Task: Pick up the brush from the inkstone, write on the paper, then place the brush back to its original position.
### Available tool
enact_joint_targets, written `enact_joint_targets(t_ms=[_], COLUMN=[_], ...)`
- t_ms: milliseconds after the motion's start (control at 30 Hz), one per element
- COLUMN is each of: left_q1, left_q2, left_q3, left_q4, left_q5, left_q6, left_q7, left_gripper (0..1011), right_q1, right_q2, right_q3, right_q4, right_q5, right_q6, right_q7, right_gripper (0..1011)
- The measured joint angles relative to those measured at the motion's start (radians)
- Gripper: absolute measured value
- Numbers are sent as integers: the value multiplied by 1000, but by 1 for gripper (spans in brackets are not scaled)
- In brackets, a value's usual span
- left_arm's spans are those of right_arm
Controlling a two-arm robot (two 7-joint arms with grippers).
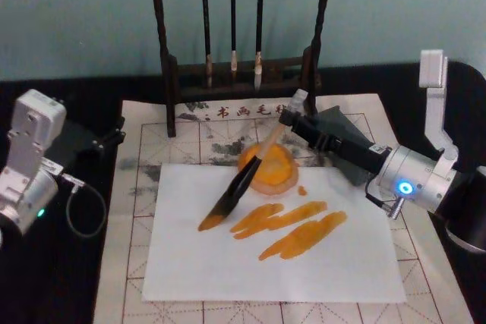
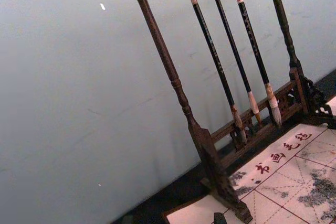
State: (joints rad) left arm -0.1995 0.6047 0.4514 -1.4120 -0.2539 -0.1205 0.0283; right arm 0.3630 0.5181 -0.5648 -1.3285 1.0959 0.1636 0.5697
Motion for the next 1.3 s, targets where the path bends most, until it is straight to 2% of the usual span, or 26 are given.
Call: enact_joint_targets(t_ms=[1300], left_q1=[0], left_q2=[0], left_q3=[0], left_q4=[0], left_q5=[0], left_q6=[0], left_q7=[0], left_gripper=[1001], right_q1=[-51], right_q2=[57], right_q3=[59], right_q4=[-53], right_q5=[-8], right_q6=[-11], right_q7=[-32], right_gripper=[173])
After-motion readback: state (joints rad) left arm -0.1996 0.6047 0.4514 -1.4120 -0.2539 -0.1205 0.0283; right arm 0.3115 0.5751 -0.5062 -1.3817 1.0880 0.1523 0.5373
